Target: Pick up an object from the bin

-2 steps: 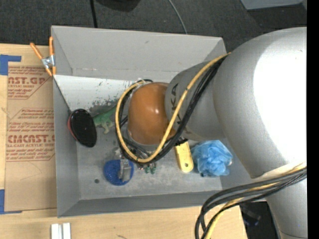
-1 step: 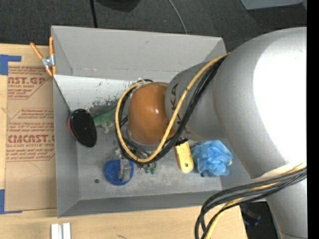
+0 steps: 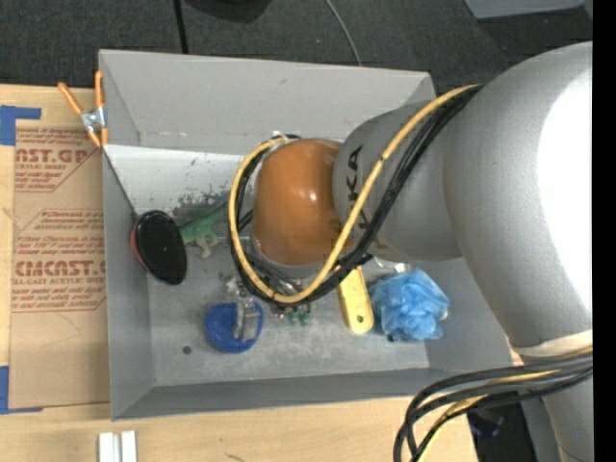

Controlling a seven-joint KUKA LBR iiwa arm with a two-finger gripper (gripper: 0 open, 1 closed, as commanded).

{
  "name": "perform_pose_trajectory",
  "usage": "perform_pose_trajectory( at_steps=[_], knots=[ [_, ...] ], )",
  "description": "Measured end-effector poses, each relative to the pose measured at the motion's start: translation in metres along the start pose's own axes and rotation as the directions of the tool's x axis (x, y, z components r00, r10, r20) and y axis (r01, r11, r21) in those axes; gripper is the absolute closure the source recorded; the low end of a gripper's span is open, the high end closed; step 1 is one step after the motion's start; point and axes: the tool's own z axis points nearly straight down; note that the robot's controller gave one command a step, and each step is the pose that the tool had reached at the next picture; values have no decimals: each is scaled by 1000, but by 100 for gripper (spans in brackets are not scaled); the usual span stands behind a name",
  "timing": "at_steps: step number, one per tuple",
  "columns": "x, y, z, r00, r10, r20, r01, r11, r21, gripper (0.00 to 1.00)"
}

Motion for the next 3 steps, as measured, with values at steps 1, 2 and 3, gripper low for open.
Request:
perform_pose_trajectory(
  at_steps=[1,2,3],
  knots=[
    [-2,-16,-20,999,-35,20,35,999,-2,100],
    [7,-23,-36,999,-41,-8,41,999,0,100],
    [-2,-31,-29,999,-34,28,34,999,-3,100]
  ],
)
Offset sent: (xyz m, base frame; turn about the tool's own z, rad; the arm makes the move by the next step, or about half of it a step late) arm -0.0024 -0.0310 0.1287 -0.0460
